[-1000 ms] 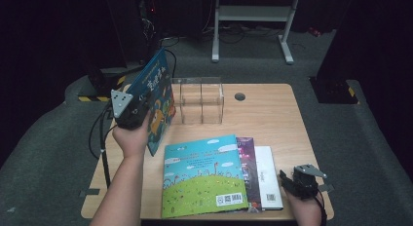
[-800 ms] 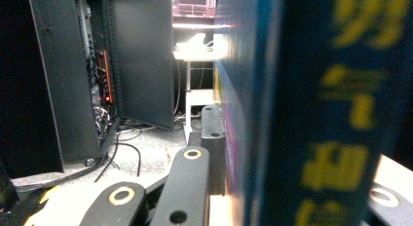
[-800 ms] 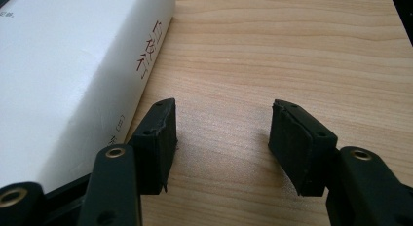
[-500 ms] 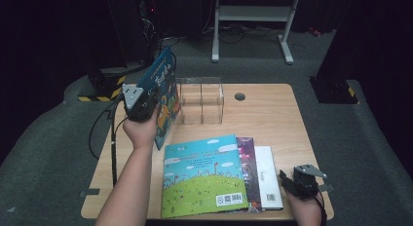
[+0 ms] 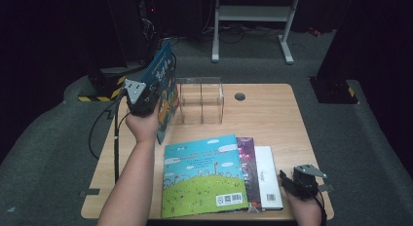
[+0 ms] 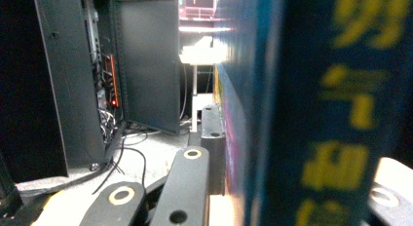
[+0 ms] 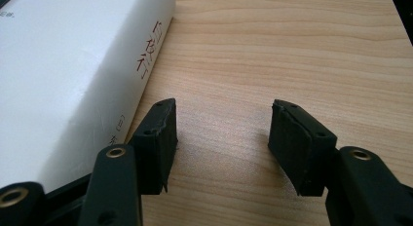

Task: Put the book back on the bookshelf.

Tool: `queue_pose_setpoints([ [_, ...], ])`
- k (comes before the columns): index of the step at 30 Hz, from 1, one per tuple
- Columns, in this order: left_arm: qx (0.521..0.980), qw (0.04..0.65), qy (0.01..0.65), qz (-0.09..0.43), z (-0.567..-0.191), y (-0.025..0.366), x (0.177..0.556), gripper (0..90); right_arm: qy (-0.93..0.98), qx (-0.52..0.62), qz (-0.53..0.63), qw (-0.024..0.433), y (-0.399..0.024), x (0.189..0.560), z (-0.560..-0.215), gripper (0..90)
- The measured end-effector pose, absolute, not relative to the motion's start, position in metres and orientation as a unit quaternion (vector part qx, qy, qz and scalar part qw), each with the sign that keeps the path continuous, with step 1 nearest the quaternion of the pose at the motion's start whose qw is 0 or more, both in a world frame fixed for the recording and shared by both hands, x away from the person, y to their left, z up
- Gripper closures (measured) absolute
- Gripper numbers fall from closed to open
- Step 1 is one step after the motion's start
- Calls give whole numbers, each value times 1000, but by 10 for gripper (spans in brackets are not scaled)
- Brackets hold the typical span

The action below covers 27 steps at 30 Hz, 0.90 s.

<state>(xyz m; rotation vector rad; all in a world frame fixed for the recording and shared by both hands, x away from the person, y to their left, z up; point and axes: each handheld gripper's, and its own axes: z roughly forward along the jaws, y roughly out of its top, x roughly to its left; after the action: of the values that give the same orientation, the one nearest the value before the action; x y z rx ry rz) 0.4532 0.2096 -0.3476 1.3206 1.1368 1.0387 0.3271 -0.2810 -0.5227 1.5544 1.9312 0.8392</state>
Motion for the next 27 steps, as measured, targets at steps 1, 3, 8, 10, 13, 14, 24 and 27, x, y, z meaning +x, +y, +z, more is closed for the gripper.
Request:
queue_pose_setpoints([
  [1,550,530,477,435,-348,209,455,831,713,573,311,259,-281,327,-523,435],
  [3,547,529,480,436,-348,209,458,830,711,576,312,257,-282,327,-523,439],
  [8,551,527,472,442,-349,207,464,831,712,575,309,261,-281,327,-523,441],
  [10,549,527,474,444,-351,206,468,831,711,575,309,261,-281,327,-523,441],
  [13,543,532,480,437,-354,207,473,831,711,575,309,261,-281,327,-523,442],
  [14,541,533,482,437,-355,207,475,831,711,575,309,261,-281,327,-523,442],
  [24,536,537,481,439,-363,202,481,831,711,576,308,262,-281,328,-523,444],
  [27,533,538,482,440,-365,202,483,830,710,576,308,262,-281,328,-523,444],
])
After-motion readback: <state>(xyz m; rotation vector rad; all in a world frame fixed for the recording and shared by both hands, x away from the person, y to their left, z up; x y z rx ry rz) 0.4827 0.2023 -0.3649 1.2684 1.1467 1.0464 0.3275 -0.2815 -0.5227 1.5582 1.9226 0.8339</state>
